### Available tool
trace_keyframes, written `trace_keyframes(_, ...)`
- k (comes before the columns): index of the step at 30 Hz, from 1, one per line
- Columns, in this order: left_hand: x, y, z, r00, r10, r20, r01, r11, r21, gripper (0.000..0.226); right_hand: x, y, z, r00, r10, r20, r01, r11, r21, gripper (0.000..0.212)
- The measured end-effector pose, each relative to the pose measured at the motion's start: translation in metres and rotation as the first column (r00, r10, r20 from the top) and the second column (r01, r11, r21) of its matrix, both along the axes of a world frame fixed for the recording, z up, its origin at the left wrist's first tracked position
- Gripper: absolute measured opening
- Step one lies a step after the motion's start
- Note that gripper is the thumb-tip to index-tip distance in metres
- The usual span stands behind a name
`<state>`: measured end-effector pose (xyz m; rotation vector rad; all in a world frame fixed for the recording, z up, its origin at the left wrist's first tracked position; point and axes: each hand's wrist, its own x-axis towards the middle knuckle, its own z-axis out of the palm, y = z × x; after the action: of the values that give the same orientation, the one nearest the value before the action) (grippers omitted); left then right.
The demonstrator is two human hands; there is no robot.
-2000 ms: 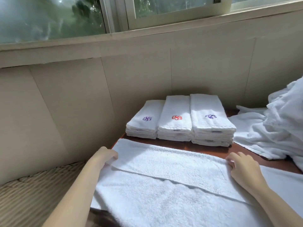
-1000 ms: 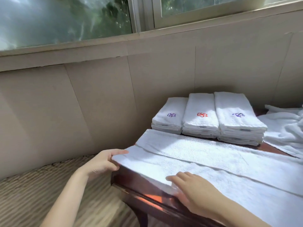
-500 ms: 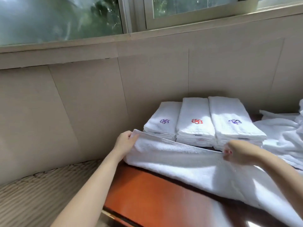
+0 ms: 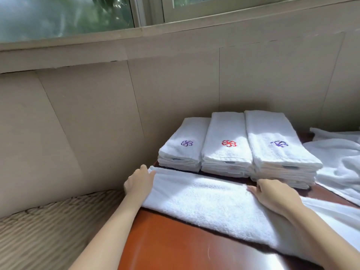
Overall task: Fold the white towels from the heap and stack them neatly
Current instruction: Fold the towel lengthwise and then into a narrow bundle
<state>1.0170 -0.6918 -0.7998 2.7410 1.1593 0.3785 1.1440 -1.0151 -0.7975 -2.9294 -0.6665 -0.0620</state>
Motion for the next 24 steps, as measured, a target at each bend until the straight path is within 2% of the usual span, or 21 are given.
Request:
trace_keyframes(5,-0.046,0.000,0.004,0.995,-0.055,-0.084,0.052,0.998,-0.038,0.030,-0.032,-0.011,0.011,0.996,0.053,-0.075,-0.054,0.999,-0.005,0.043)
trace_keyframes(9,-0.095,0.005,0.005,0.992,-0.024,-0.122,0.013,0.996,-0.090,0.029,-0.072,-0.017,0.008,0.978,0.174,-0.112,-0.179,0.983,-0.032,0.041)
trace_keyframes(12,-0.111,-0.004,0.005,0.998,0.009,-0.068,-0.011,1.000,-0.026,0.024,-0.079,-0.029,0.019,0.938,0.270,-0.218,-0.265,0.963,0.052,0.035)
trace_keyframes(15,-0.107,-0.011,0.005,0.999,-0.049,-0.001,0.049,0.999,0.021,0.007,-0.074,-0.041,0.029,0.924,0.274,-0.268,-0.251,0.961,0.118,0.021)
trace_keyframes(17,-0.101,-0.010,0.008,0.994,-0.105,0.031,0.106,0.994,-0.015,0.006,-0.069,-0.046,0.030,0.944,0.219,-0.249,-0.190,0.973,0.135,0.017)
trace_keyframes(20,-0.093,-0.008,0.009,0.982,-0.167,0.089,0.172,0.984,-0.050,0.012,-0.061,-0.051,0.028,0.977,0.128,-0.171,-0.104,0.984,0.142,0.025)
trace_keyframes(24,-0.089,-0.011,0.005,0.985,-0.136,0.110,0.130,0.989,0.066,0.009,-0.054,-0.048,0.021,0.991,0.111,-0.077,-0.104,0.991,0.081,0.025)
